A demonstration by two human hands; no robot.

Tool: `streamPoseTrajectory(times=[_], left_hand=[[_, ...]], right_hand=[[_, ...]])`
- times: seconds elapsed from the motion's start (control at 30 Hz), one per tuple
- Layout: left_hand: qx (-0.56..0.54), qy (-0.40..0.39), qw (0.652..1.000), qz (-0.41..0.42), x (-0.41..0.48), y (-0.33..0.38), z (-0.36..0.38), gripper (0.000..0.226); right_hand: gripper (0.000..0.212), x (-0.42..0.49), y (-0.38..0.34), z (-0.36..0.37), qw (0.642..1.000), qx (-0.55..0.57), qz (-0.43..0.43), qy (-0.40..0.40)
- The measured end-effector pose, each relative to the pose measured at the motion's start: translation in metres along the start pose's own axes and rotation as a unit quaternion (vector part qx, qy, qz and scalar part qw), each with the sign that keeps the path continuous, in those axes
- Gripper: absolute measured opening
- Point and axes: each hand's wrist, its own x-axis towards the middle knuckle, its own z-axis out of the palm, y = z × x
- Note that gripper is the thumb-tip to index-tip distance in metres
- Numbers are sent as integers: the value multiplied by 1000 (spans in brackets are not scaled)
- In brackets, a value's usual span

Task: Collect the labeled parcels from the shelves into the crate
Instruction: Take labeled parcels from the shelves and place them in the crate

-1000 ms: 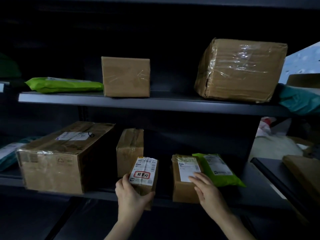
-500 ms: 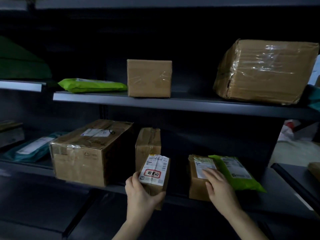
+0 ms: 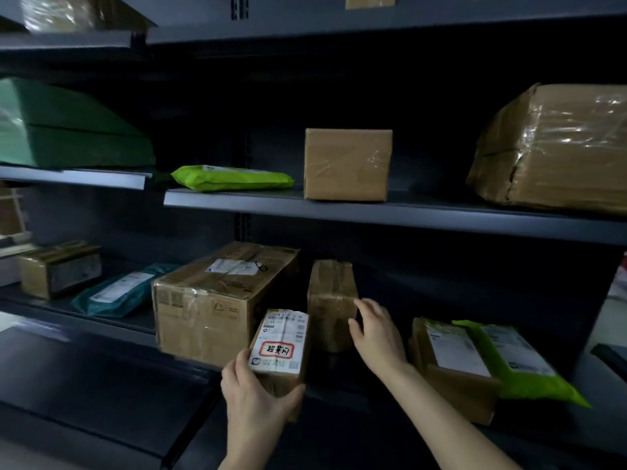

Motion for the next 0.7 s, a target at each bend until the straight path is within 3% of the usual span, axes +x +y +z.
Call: streamPoseTrajectory(times=[0.33,0.5,0.7], left_hand=[[53,-22,998,-24,28,-4,1,107],[92,-24,995,-37,31,-4,4,109],[69,-15,997,-29,28,-11,6,106]], right_hand=[[72,51,-59,44,985,-138,92,-39],[60,56,-55,58,976,-172,122,-50],[54,33,-42,45,987,-141,82,-6]])
